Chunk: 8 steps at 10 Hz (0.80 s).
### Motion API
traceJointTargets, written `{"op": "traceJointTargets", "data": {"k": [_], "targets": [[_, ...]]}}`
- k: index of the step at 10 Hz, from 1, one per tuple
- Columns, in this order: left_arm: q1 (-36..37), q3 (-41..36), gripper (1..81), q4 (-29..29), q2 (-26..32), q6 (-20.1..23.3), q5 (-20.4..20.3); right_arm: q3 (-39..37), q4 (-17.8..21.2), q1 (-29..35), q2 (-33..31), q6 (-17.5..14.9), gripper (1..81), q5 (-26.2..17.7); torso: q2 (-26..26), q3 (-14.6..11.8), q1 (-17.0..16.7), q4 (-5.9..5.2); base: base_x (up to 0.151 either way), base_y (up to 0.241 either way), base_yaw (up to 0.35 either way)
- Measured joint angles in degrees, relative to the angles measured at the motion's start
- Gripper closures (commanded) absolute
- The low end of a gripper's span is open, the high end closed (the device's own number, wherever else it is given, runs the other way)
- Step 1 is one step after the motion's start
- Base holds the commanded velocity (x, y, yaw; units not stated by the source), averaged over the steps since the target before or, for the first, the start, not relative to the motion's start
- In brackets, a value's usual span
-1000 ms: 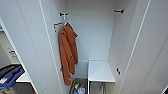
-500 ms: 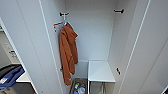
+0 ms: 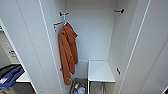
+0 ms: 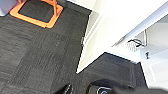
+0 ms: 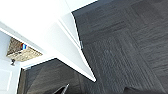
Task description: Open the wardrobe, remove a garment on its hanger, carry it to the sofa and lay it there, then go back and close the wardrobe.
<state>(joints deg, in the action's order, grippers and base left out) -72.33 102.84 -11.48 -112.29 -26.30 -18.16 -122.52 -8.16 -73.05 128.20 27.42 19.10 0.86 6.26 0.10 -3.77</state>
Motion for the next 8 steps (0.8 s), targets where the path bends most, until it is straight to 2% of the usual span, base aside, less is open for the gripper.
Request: {"op": "traceJointTargets", "data": {"k": [3, 8], "targets": [[9.3, -0.5, 1.0, 0.0, 3.1, -2.6, 2.7, -4.2, 0.0, 9.5, -1.0, 3.4, 1.0, -4.0, 0.0, 0.0, 0.0, 0.00, 0.000, 0.000, 0.000], [26.0, -0.6, 1.0, 0.0, 5.7, -4.1, 14.4, -10.4, 0.0, 23.3, -3.1, 5.2, 1.0, -13.8, -0.1, 0.1, 0.1, 0.00, 0.000, 0.000, 0.000]]}}
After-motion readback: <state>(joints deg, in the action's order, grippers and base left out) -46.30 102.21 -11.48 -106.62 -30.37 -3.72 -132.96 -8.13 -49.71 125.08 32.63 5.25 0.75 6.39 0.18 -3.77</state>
